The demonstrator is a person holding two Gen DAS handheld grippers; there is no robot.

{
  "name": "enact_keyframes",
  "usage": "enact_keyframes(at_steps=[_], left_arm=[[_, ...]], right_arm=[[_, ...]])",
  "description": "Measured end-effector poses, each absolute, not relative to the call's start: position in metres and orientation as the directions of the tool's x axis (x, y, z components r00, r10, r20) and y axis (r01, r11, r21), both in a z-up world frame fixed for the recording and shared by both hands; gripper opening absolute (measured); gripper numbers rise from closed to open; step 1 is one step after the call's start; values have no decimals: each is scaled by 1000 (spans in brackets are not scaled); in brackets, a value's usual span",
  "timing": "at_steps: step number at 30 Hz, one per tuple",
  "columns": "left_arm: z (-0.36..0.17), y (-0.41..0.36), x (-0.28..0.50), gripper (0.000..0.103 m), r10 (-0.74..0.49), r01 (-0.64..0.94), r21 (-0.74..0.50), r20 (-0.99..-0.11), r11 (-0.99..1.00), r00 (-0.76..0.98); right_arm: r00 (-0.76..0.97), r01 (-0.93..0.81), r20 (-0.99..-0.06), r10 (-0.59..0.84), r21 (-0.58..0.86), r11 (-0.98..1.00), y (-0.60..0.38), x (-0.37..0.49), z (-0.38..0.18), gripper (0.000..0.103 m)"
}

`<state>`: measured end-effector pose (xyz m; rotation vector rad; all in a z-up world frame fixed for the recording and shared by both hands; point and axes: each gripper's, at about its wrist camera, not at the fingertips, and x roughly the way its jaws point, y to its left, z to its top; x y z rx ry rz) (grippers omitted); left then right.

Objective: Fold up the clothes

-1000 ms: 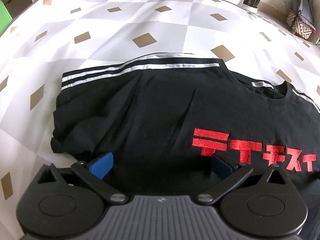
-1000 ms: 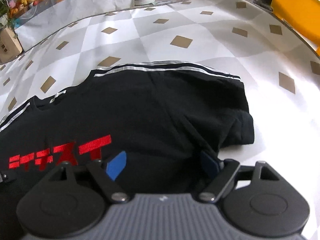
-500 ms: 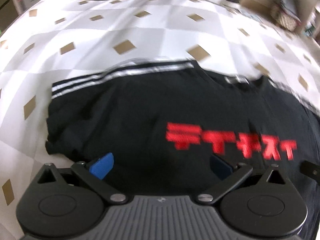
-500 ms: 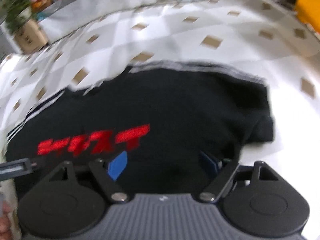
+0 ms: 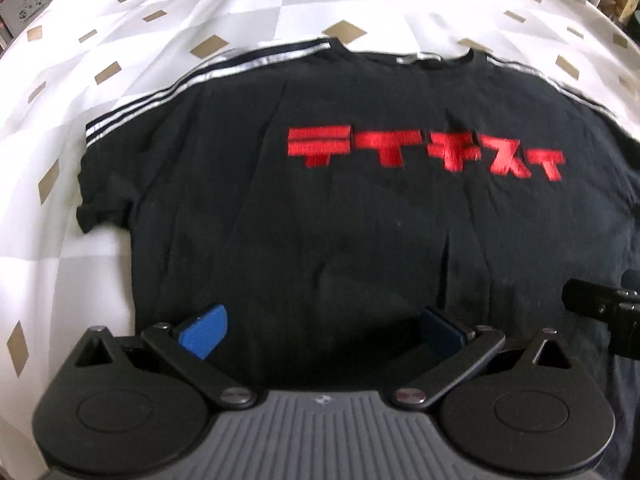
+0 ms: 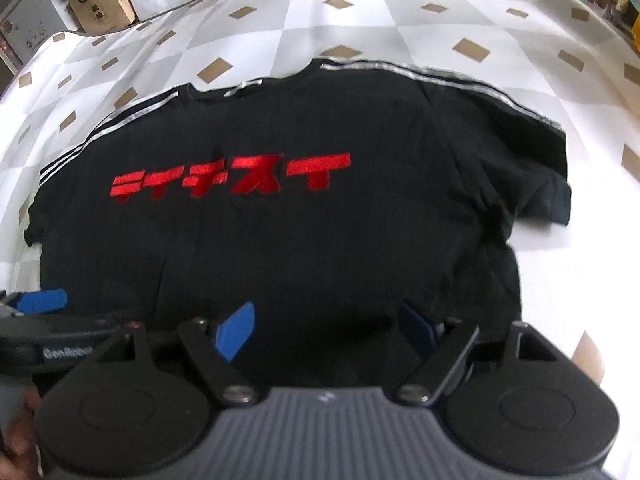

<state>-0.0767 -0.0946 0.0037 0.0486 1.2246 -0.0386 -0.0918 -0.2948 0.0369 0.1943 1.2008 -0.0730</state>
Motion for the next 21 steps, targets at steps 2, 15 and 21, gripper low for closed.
enact_keyframes(at_steps=[2,15,21], left_arm=[[3,-95,-79,103,-6,55,14,-937,998,348],[1,-81,-90,103,16,30,30,-927,999,374],[4,-69,-104,103,49,4,54,-934,999,355]], right_arm=[[351,152,-935,51,110,982,-292,-94,34,80],[338,185,-935,-110,-49,982,-298,-103,27,85],[335,212,-929,-155,-86,973,-301,-112,31,85]])
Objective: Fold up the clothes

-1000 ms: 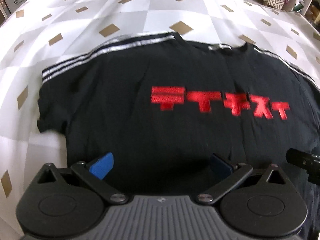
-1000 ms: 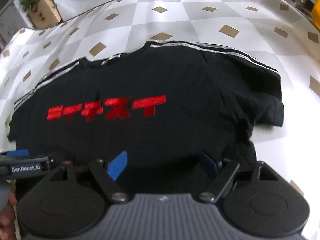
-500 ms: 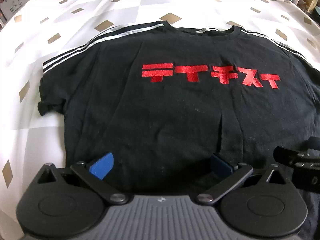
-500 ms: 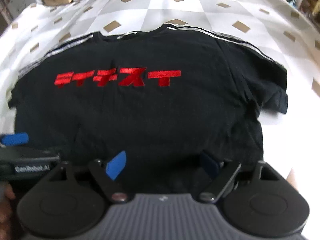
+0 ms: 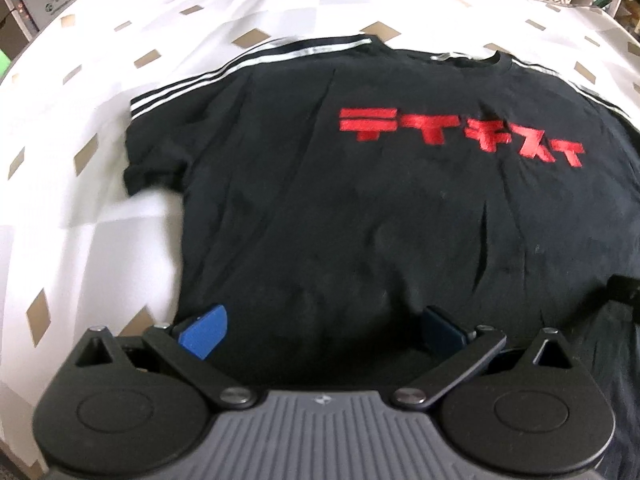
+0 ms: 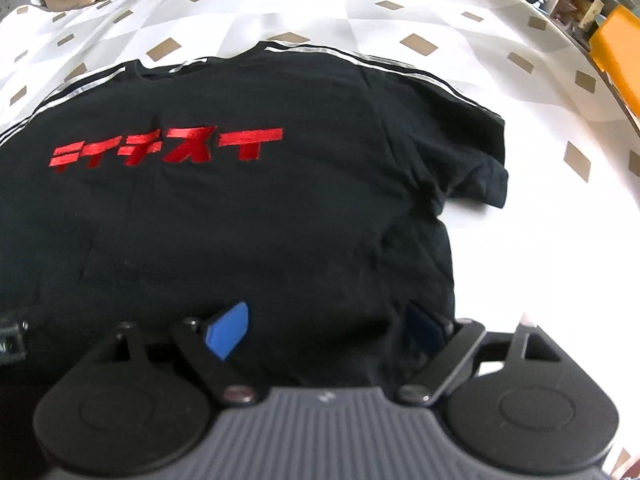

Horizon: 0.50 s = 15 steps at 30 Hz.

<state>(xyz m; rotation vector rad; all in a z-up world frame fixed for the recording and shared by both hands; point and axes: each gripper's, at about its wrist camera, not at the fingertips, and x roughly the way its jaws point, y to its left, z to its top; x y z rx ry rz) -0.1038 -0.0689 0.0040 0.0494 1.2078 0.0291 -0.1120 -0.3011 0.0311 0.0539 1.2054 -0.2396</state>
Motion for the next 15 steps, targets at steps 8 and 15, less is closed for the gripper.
enact_keyframes(at_steps=[8,15], left_arm=[[17,-71,-135,103,12,23,21,-944,1000,331],[19,-82,-164,103,-28,45,-15,-952,999,306]], right_arm=[[352,232,-933,-72,12,973,-297,-132,49,85],[305,171,-952,15,70,983,-275,-153,48,86]])
